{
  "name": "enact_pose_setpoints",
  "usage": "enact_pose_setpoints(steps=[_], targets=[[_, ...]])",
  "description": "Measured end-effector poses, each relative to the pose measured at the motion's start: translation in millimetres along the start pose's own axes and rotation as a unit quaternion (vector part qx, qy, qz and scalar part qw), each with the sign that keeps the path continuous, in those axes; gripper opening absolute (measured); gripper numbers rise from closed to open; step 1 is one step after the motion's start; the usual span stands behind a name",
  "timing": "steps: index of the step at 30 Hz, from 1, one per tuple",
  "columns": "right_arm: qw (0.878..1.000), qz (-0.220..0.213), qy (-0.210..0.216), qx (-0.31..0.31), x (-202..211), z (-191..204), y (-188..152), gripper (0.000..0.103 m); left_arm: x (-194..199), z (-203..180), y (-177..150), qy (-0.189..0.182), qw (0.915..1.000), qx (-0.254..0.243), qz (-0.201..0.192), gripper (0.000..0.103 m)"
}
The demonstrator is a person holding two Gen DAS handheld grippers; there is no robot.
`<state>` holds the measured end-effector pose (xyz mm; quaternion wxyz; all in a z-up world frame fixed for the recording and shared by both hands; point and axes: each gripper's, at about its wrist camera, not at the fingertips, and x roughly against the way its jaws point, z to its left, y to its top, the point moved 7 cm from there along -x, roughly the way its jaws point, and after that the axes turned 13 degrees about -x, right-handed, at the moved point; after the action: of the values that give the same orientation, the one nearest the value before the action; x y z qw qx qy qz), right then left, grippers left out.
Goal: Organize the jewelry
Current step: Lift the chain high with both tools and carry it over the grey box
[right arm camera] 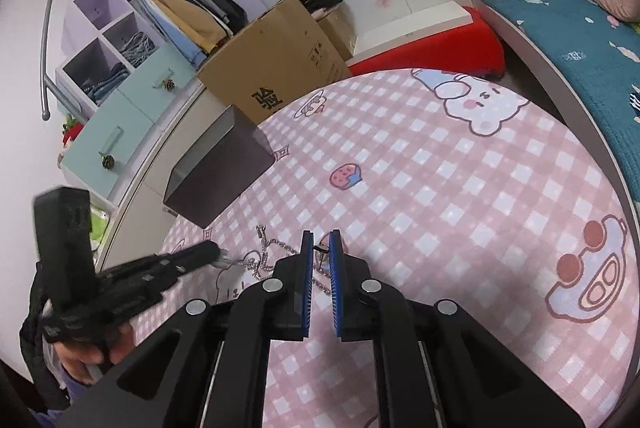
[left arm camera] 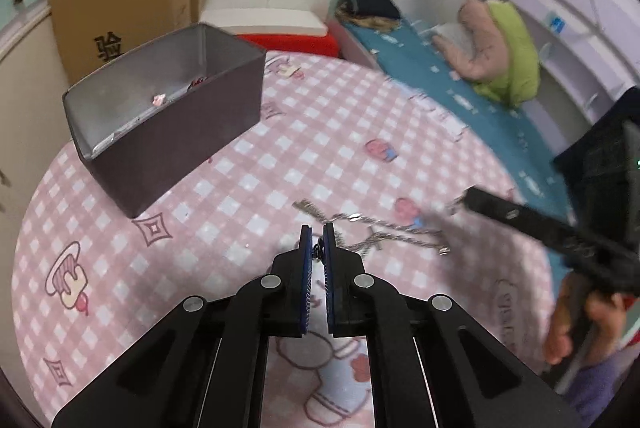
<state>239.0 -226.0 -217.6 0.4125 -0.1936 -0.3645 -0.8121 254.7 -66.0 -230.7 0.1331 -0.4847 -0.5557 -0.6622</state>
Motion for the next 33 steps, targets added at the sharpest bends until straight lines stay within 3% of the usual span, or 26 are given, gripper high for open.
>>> enact_pose_setpoints(steps=[7,12,22,26,33], targets=[[1.000,0.001,-0.005,0.023,2,8,-3,0.008,39,4,24,-0.041,0.9981,0.018,-0.042,0.006],[0.999,-0.005,-0.004,0.049,10,29,6,0.008,75,-2,51,-0.049,0.9958,-0.002,-0.077,0.006],[0.991,-0.010,-0.010,0.131,8,108,34,0.008,166,3,116,0.023,0.9871,-0.075,-0.139,0.006],[0.987,-0.008,-0.012,0.159,5,140,42,0.008,200,21,144,0.060,0.9821,-0.085,-0.157,0.006],[0.981,-0.006,-0.012,0.193,-5,186,55,0.008,239,38,181,0.088,0.9755,-0.099,-0.176,0.006]])
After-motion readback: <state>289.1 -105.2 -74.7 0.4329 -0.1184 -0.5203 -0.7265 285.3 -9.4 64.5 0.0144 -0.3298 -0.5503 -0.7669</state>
